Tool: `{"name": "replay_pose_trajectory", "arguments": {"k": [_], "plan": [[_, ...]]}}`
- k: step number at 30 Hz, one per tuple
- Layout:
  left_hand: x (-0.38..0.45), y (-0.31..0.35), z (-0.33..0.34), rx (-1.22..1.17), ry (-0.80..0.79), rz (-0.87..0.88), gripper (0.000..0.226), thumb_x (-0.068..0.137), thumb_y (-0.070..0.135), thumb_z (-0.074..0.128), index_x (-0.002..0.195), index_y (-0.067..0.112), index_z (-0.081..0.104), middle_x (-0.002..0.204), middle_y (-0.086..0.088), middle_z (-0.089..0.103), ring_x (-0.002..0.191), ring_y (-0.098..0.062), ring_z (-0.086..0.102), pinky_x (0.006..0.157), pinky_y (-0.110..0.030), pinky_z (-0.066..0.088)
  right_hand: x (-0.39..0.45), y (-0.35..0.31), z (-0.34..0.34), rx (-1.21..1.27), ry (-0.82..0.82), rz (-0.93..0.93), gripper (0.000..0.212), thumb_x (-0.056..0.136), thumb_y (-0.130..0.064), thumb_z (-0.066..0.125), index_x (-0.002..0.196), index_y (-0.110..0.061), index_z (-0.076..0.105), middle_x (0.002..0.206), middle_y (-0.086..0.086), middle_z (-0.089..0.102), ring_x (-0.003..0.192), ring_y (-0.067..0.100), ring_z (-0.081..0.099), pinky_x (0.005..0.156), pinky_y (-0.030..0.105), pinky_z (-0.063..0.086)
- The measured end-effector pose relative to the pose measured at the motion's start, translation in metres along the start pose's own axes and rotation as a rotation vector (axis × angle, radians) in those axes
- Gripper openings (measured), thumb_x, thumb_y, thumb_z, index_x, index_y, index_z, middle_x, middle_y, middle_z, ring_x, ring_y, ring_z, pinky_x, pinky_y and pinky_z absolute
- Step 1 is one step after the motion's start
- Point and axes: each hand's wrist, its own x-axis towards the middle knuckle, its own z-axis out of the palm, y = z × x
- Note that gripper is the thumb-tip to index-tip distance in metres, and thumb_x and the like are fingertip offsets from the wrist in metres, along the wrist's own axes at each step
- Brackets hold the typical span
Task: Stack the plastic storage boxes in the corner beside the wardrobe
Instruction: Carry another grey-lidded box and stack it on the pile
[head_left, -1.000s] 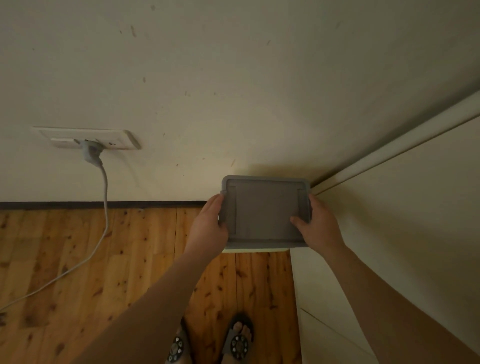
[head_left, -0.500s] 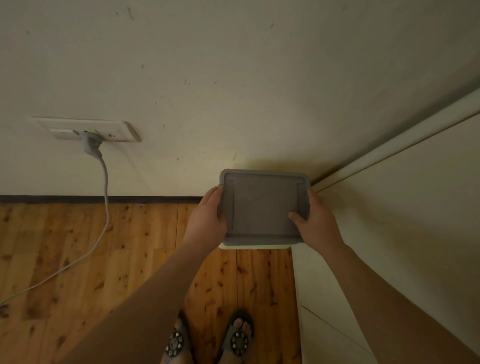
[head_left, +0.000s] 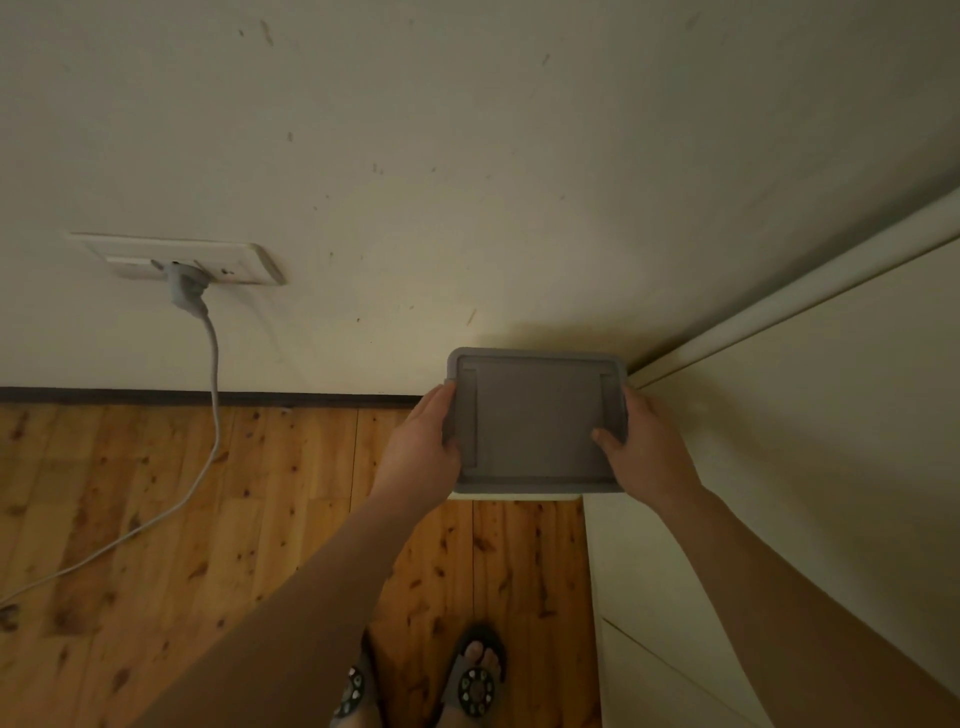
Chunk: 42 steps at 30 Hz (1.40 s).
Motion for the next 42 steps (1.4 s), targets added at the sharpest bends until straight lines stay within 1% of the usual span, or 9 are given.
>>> {"name": "replay_pose_trajectory", "arguments": {"k": [8, 13, 16, 18, 23, 27, 31, 37, 42], "plan": [[0.007, 0.000, 0.001, 0.003, -0.025, -0.027, 0.069, 0.095, 0.009, 0.056, 0.152, 0.031, 0.024, 0.143, 0.007, 0.048, 0.125, -0.017, 0.052, 0.099, -0.039, 0.051, 0.005, 0.003, -0.002, 0.019, 0.039, -0.017, 0.068, 0.094, -0.030, 0.062, 0.152, -0.019, 0.029, 0.142, 0.009, 0.046, 0.125, 0.032, 0.051, 0.101, 0.045, 0.047], [0.008, -0.002, 0.000, 0.014, -0.029, -0.039, 0.068, 0.096, 0.010, 0.055, 0.152, 0.032, 0.024, 0.141, 0.006, 0.050, 0.123, -0.017, 0.052, 0.097, -0.038, 0.051, 0.001, 0.001, 0.002, 0.008, 0.028, -0.014, 0.068, 0.093, -0.030, 0.062, 0.152, -0.018, 0.029, 0.141, 0.010, 0.048, 0.123, 0.031, 0.052, 0.099, 0.043, 0.049], [0.002, -0.006, 0.001, 0.035, -0.043, -0.065, 0.069, 0.097, 0.013, 0.054, 0.153, 0.036, 0.020, 0.137, 0.002, 0.052, 0.111, -0.014, 0.056, 0.090, -0.037, 0.056, -0.003, 0.002, 0.003, -0.009, 0.021, -0.018, 0.069, 0.093, -0.031, 0.062, 0.152, -0.017, 0.029, 0.140, 0.010, 0.049, 0.123, 0.031, 0.052, 0.099, 0.043, 0.048], [-0.002, -0.008, 0.003, 0.039, -0.058, -0.076, 0.070, 0.098, 0.016, 0.053, 0.153, 0.039, 0.016, 0.135, 0.002, 0.054, 0.104, -0.010, 0.054, 0.086, -0.036, 0.057, -0.004, 0.002, 0.002, -0.010, 0.009, -0.009, 0.071, 0.093, -0.033, 0.062, 0.153, -0.019, 0.027, 0.141, 0.010, 0.048, 0.125, 0.031, 0.051, 0.100, 0.046, 0.048], [0.001, -0.007, 0.000, 0.058, -0.050, -0.058, 0.070, 0.098, 0.015, 0.053, 0.153, 0.038, 0.017, 0.134, 0.001, 0.055, 0.112, -0.017, 0.057, 0.089, -0.039, 0.057, -0.008, 0.003, 0.002, -0.020, -0.011, -0.004, 0.076, 0.091, -0.037, 0.062, 0.154, -0.023, 0.022, 0.144, 0.008, 0.047, 0.126, 0.031, 0.052, 0.100, 0.047, 0.049], [0.003, -0.006, -0.001, 0.090, -0.064, -0.064, 0.070, 0.098, 0.016, 0.053, 0.153, 0.037, 0.016, 0.137, 0.002, 0.052, 0.116, -0.017, 0.055, 0.092, -0.040, 0.055, -0.014, 0.006, 0.004, -0.036, -0.044, 0.003, 0.077, 0.095, -0.036, 0.059, 0.156, -0.023, 0.014, 0.150, 0.009, 0.042, 0.129, 0.032, 0.050, 0.103, 0.048, 0.046], [0.003, -0.006, -0.001, 0.117, -0.064, -0.048, 0.071, 0.098, 0.016, 0.053, 0.154, 0.036, 0.014, 0.138, 0.002, 0.051, 0.119, -0.018, 0.054, 0.094, -0.040, 0.053, -0.015, 0.005, 0.005, -0.050, -0.047, 0.004, 0.078, 0.095, -0.034, 0.059, 0.156, -0.022, 0.013, 0.150, 0.010, 0.043, 0.129, 0.032, 0.050, 0.104, 0.046, 0.046], [-0.002, -0.006, 0.001, 0.085, -0.072, -0.061, 0.073, 0.099, 0.016, 0.052, 0.154, 0.038, 0.010, 0.135, 0.001, 0.053, 0.114, -0.018, 0.056, 0.090, -0.040, 0.056, -0.007, 0.003, 0.004, -0.064, -0.052, 0.011, 0.077, 0.096, -0.034, 0.057, 0.156, -0.020, 0.011, 0.151, 0.012, 0.039, 0.130, 0.034, 0.048, 0.104, 0.047, 0.044], [-0.001, -0.007, 0.000, 0.098, -0.085, -0.064, 0.075, 0.098, 0.017, 0.053, 0.153, 0.040, 0.008, 0.136, 0.000, 0.052, 0.112, -0.020, 0.058, 0.089, -0.044, 0.057, -0.008, -0.002, 0.007, -0.060, -0.010, 0.014, 0.074, 0.097, -0.033, 0.055, 0.156, -0.019, 0.012, 0.146, 0.014, 0.043, 0.125, 0.035, 0.051, 0.100, 0.047, 0.047]]}}
